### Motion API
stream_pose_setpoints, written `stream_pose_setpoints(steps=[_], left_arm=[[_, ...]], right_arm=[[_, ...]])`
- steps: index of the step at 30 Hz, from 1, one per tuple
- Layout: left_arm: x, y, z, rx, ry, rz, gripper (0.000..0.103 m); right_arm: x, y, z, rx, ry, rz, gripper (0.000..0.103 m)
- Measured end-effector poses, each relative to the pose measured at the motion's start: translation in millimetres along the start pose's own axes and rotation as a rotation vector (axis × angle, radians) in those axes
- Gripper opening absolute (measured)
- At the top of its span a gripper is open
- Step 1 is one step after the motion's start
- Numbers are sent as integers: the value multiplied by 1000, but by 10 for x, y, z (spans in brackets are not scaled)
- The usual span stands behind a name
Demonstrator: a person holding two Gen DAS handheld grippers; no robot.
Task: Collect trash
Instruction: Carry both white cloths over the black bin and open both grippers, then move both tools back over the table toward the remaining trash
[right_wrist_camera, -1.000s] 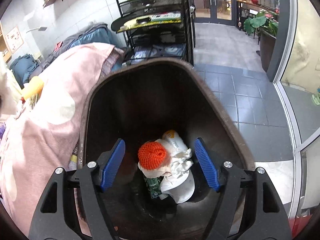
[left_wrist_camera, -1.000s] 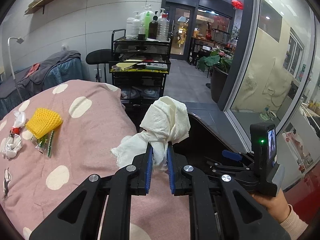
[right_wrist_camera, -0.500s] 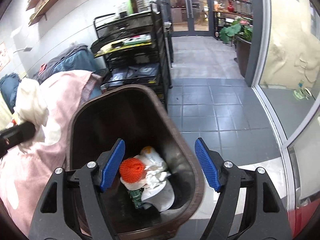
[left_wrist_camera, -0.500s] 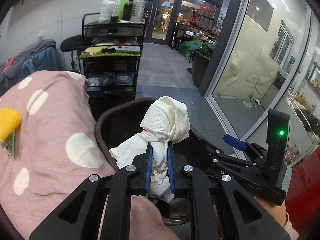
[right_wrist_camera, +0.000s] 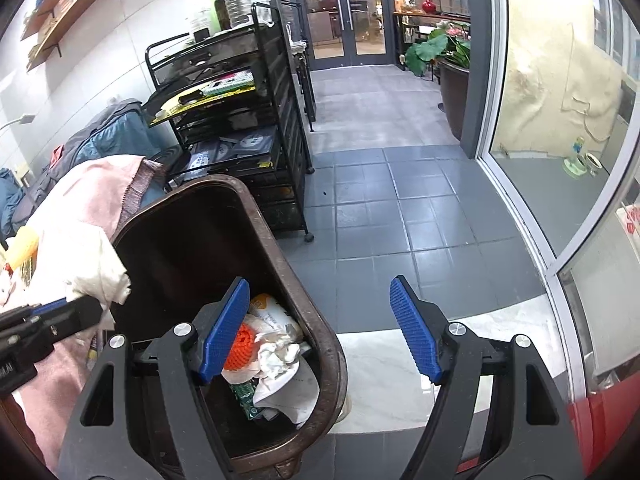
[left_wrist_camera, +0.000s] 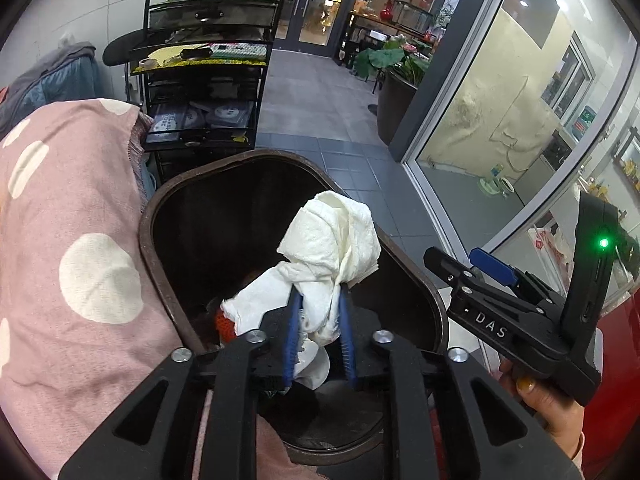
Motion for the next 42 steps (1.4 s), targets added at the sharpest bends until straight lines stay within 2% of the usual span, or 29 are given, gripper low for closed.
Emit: stream_pose_setpoints(steps=[1,2,5,7,10,17,22,28,36,42], left_arm=[[9,12,8,-5,3,-3,33],[14,18,9,-11,5,-5,47],[26,25,2,-32,9,0,75],[33,29,-8,-45,18,5,82],[45,20,-29,-72,31,16,90],[56,-71,-24,-71,47,48,92],[70,-277,20,-89,82,108,92],[94,-597,-54,-101,73,189,95],[187,-1032,-406,-163,20,288,97],[382,-1326,-912,-277,-51,332,97]], right_arm=[[-2,3,9,-1,2,-2,73],[-4,12,15,0,4,-3,73],[-7,16,31,5,7,-4,75],[-17,24,38,11,11,-2,82],[-28,27,42,16,13,1,82],[-33,28,18,11,13,0,83],[-51,14,-35,7,3,8,83],[-88,-25,-225,-36,-24,21,83],[-143,-158,-783,-153,-103,47,85],[-155,-297,-1406,-256,-202,59,87]])
Point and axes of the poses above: each gripper's, at about its wrist camera, not at the fingertips, and y roughly the way its jaws point, z to its right, x to its underside, the point moved 8 cm from there along y, roughly the way its jaws point, and after that the axes turned 5 degrees about -z, right-handed, at the moved point
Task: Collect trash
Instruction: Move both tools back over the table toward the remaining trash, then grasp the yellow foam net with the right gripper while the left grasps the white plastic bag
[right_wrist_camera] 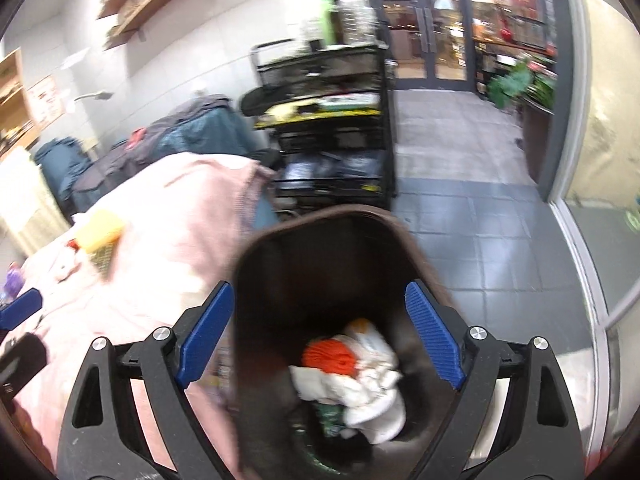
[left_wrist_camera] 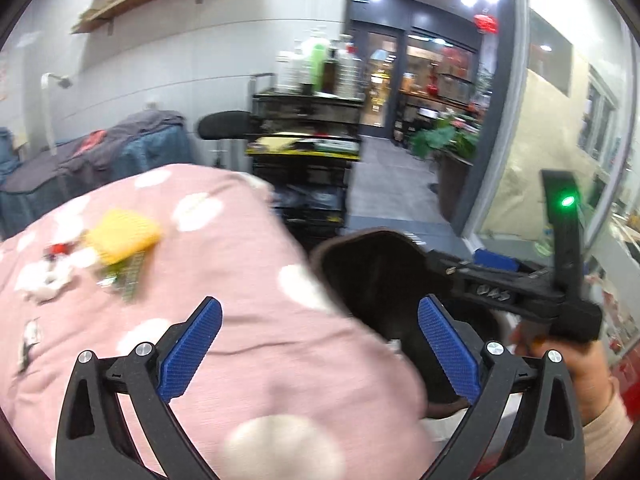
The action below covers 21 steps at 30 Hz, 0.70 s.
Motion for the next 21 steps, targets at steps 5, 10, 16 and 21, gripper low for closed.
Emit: stream_pose_setpoints(steps=[5,10,16,21], left_arm=[[166,-80,-566,-98,-76,-25,97],[266,-165,-1180,-187,-148,-50,97],[356,-246,-1975,-303,-213,-80,97],[395,-200,-2476,-358,-243,-122,97]], right_arm=[[-67,37,-636,-96,-117,-13,88],[-121,86,-1279,-189,-249,-33,88],[-203,225,-2080,-298,-406,-73,88],[-183,491,-2658,-346,-515,-142,88]])
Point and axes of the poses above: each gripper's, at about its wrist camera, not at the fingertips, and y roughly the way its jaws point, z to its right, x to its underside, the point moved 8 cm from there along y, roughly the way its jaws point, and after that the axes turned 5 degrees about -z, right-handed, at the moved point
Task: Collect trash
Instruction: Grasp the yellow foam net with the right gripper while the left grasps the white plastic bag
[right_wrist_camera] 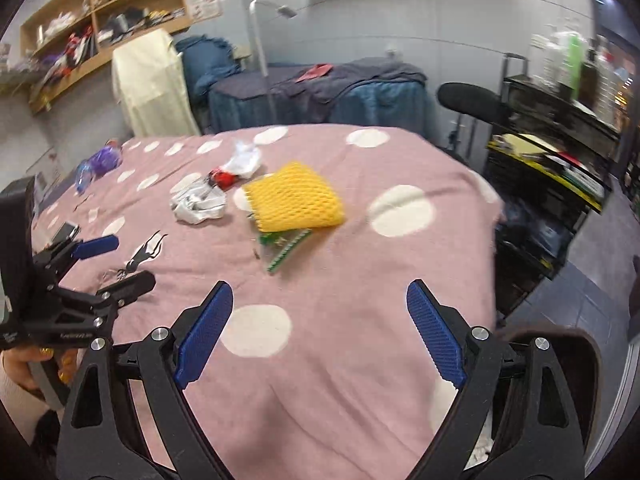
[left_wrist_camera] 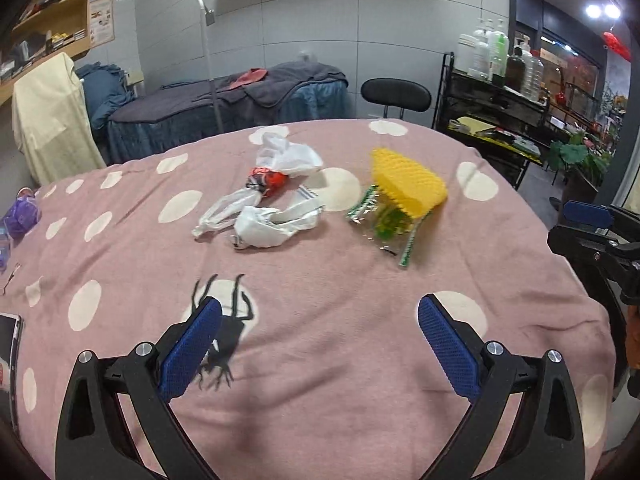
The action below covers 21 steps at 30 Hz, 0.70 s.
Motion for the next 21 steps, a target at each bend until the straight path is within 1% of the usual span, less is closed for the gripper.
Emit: stream_pose_setpoints(steps=[4,6,9,12,14,15,16,18,19,20,21], left_arm=[[-91,194,-224,-37,3,-30,94],[-151,313,-315,-36,2,-54,92],[-212,448,-385,-35,0,-81,88],[-280,584,-424,-55,9,-97,87],[-325,677,-420,-67,30,-107,83],[-352,721,-419,-79,41,-111,82],[-374,768,-421,-90,50,-118,79],[-391,851,-412,-85,55,-140,71],[-391,881,-405,-78,53,-150,63],[-384,905,-391,-66,49,-158,55],[-381,904,-380,-53,42,-156,51]], right_arm=[[-173,349,-263,3,-86,-49,88],[-259,501,-357,16,-125,-67,88],[-374,761,-393,43,-158,-102,88],[-472,1020,-399,59,-166,-139,88],[-538,1169,-391,81,-175,-157,88],[-570,1226,-387,92,-177,-161,84],[-603,1282,-369,103,-174,-166,75],[-638,1368,-331,100,-147,-183,64],[-643,1391,-309,84,-123,-189,54],[-646,1404,-297,71,-105,-188,49],[-649,1404,-279,65,-92,-186,41]])
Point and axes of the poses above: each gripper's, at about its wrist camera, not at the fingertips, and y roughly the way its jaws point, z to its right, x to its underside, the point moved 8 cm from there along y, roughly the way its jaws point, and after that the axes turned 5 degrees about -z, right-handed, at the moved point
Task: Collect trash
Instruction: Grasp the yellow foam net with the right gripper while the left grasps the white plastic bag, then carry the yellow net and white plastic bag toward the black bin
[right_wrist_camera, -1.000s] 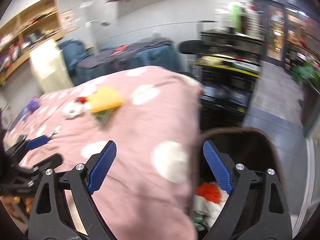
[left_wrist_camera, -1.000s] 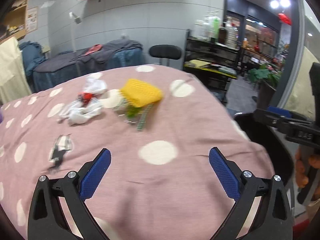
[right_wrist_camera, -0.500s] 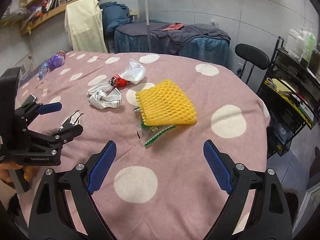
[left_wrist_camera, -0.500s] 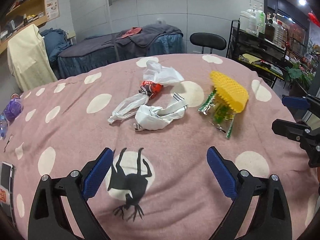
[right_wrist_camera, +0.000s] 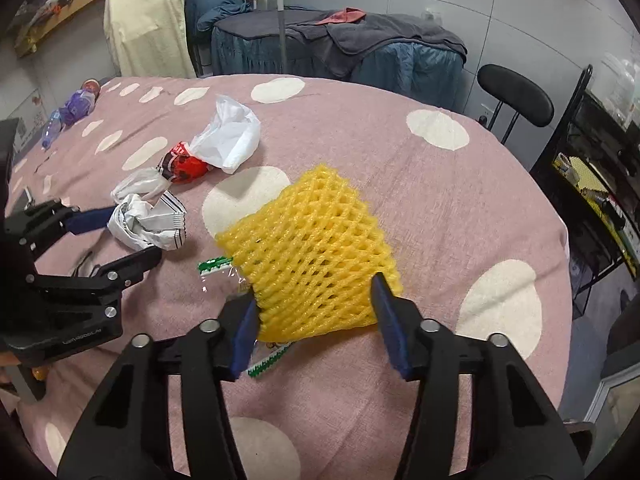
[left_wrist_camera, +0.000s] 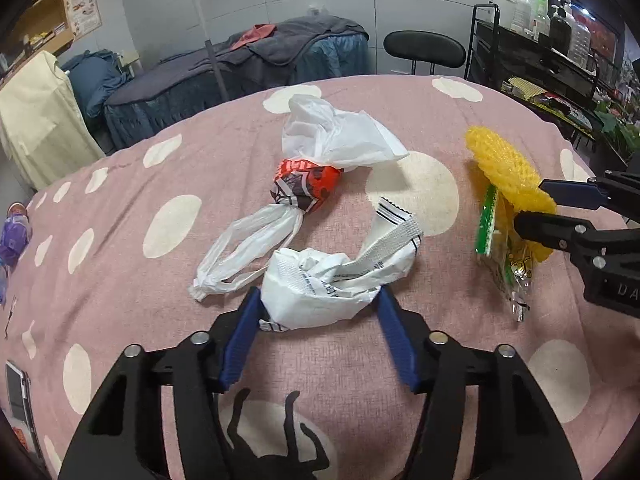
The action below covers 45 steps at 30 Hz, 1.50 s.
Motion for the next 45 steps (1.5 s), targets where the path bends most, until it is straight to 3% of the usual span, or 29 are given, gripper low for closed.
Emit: stream_pose_setpoints(steps=[1,3,5,27,45], left_arm=[[1,-11,8,9,-7,5,45],[7,-44,13,10,-17,15,41],[14,-108,21,11,-23,38,36],[402,-945,465,121,-60,198,33],[602,-1331,1172,242,-27,256,33]], right_arm=[[2,-10,14,-2,7,5,28],[24,-55,9,-33,15,14,14],[52,-125,18,-40,23,33,13],[735,-1185,350,-136,162,191,11],[1650,-1918,958,-72,339,288,11]])
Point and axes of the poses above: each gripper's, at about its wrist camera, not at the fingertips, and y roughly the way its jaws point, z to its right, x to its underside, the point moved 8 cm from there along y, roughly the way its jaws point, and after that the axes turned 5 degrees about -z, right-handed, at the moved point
